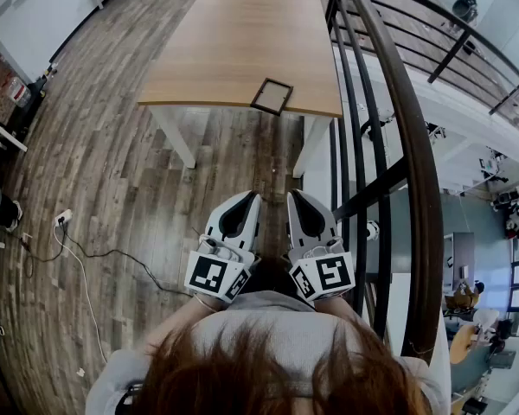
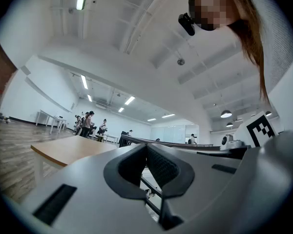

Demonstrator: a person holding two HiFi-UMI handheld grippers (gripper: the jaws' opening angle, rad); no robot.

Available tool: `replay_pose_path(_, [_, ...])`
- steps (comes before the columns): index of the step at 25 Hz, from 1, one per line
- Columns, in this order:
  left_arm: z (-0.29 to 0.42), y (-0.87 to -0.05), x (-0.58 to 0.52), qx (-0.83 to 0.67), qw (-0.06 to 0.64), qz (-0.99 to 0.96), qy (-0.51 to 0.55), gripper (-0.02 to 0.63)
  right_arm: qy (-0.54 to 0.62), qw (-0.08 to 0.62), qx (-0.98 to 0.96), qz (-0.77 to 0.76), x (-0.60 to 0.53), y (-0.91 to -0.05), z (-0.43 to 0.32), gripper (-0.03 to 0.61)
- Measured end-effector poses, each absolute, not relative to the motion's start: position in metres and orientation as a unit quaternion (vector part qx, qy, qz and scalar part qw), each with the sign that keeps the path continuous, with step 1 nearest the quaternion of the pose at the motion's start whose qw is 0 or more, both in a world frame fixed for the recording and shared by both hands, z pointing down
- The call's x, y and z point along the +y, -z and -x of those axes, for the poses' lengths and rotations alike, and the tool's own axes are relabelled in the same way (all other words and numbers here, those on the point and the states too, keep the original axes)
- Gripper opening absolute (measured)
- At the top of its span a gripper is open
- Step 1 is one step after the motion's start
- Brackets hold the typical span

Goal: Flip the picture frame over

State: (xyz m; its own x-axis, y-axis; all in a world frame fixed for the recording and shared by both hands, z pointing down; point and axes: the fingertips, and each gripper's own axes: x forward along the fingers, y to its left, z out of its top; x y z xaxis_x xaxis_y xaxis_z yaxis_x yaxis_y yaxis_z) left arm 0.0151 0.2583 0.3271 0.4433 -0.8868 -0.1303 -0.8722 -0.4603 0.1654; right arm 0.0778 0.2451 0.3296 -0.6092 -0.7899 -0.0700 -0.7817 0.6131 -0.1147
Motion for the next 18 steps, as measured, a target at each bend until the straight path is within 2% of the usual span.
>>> replay_pose_path(7, [-0.008,-0.335,0.230,-0.519,0.037,-0.848,0.103,0.006,0.027,0.054,0.899,0.434,0.217,-0.333,-0.068,0.017])
replay_pose_path(18, [0.029,-0.337,0.086,-0.507,0.042,-0.855,0.103,0.006,0.030,0.049,0.894,0.445,0.077,-0.337,-0.025,0.017])
